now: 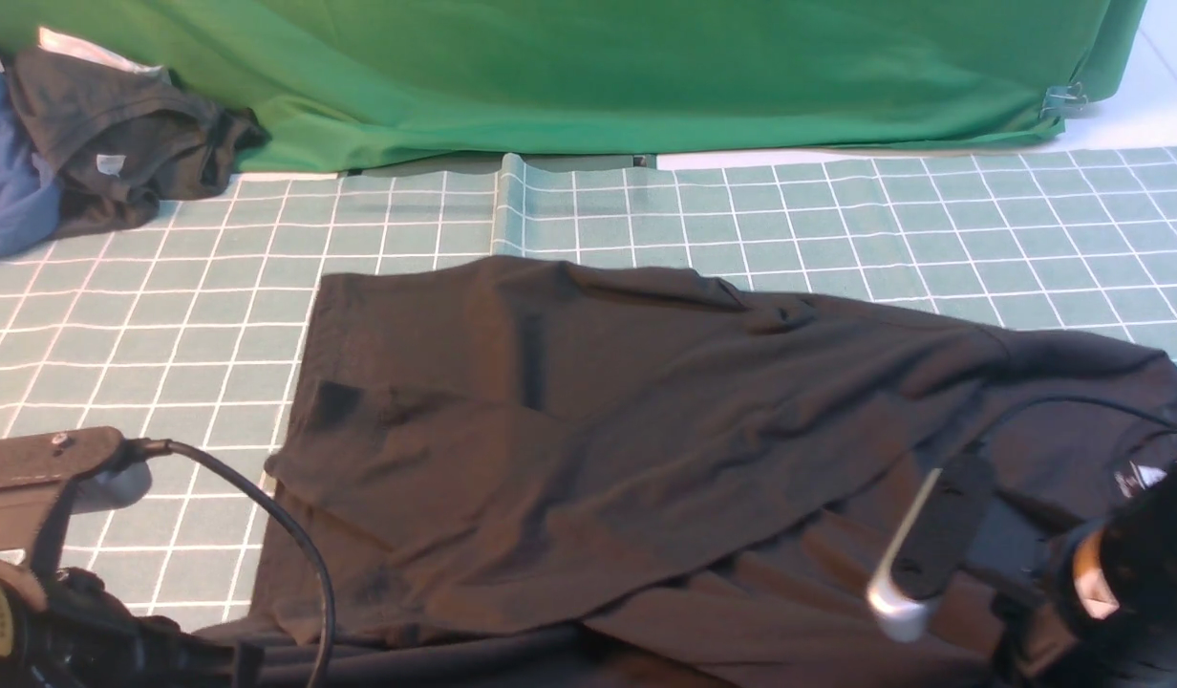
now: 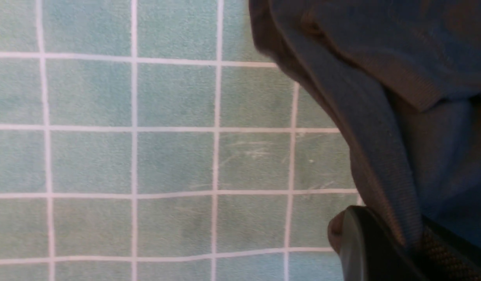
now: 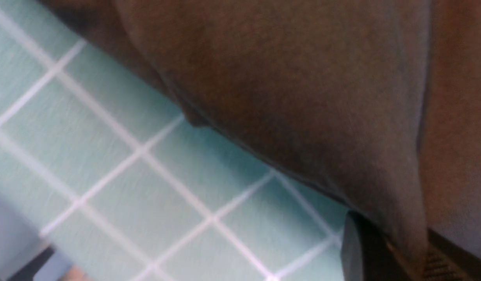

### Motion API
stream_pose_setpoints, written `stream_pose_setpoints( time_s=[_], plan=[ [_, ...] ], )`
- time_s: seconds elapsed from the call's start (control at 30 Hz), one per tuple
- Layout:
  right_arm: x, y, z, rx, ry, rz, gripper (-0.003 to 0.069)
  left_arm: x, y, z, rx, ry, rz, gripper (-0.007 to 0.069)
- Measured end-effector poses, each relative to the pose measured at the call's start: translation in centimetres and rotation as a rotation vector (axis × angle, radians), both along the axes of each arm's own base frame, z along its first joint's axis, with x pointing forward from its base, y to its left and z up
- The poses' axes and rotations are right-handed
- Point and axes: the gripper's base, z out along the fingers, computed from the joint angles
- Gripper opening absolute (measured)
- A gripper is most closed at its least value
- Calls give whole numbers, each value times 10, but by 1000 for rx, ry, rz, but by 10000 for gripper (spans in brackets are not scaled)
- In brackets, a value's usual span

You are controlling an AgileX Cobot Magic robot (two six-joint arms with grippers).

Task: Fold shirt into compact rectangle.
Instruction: 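Grasp the near edge of the shirt at its hem and shoulder corners, then fold the black garment in half by bringing its near edge over to the far edge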

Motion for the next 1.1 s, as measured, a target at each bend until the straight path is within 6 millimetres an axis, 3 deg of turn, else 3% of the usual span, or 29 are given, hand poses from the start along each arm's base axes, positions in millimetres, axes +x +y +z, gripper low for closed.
stream_pose_setpoints(
  time_s=[0.23,0.43,0.63,0.83,1.1],
  plan=[
    [-9,-8,22,47,-90,55,31,11,-4,17,-62,-122,48,15],
    [4,-10,35,11,-195,78,31,49,-7,32,-44,-218,112,15],
    [45,-17,55,5,-271,13,31,115,-4,47,-80,-282,180,15],
    [95,-20,51,-32,-265,-2,31,175,6,49,-120,-301,212,15],
    [165,-14,40,-36,-283,-42,30,238,20,27,-127,-271,262,15]
  ],
)
